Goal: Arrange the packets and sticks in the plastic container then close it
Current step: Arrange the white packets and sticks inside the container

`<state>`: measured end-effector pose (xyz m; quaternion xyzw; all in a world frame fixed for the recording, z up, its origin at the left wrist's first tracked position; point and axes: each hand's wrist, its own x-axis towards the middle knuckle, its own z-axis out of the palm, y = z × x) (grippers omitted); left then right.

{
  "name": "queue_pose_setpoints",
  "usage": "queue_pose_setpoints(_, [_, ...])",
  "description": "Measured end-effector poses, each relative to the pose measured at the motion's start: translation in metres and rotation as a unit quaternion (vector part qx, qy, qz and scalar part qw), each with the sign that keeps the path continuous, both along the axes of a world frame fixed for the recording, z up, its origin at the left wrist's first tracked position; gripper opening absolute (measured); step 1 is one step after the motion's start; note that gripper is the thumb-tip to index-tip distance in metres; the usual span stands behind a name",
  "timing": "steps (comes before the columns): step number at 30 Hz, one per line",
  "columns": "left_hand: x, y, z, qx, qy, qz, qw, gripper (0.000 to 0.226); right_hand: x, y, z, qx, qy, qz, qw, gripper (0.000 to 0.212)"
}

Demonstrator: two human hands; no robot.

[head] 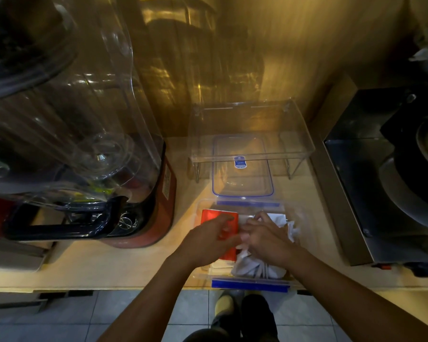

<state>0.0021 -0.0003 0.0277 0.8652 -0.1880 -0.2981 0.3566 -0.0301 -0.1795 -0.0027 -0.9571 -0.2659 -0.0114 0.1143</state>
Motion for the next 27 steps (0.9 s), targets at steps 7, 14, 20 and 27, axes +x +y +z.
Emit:
queue_pose_setpoints(7, [0.0, -0.007, -0.003, 0.003, 0.06, -0.08, 0.995, 0.042, 0.012, 0.001, -0.011, 0.0, 0.132, -0.029, 0.991, 0.009])
queue_pose_setpoints(14, [-0.002, -0.015, -0.012, -0.058, 0.081, -0.048, 0.994, 0.012, 0.015, 0.004, -0.023, 0.002, 0.169, -0.034, 0.985, 0.031])
queue_pose_setpoints(20, [0.003, -0.013, -0.025, 0.04, 0.016, -0.049, 0.998, 0.02, 0.019, -0.01, -0.028, -0.063, 0.194, -0.056, 0.977, 0.037])
queue_pose_setpoints(27, [0.003, -0.01, -0.027, 0.063, -0.041, -0.048, 0.996, 0.019, 0.022, -0.031, -0.028, -0.142, 0.158, -0.048, 0.976, 0.024])
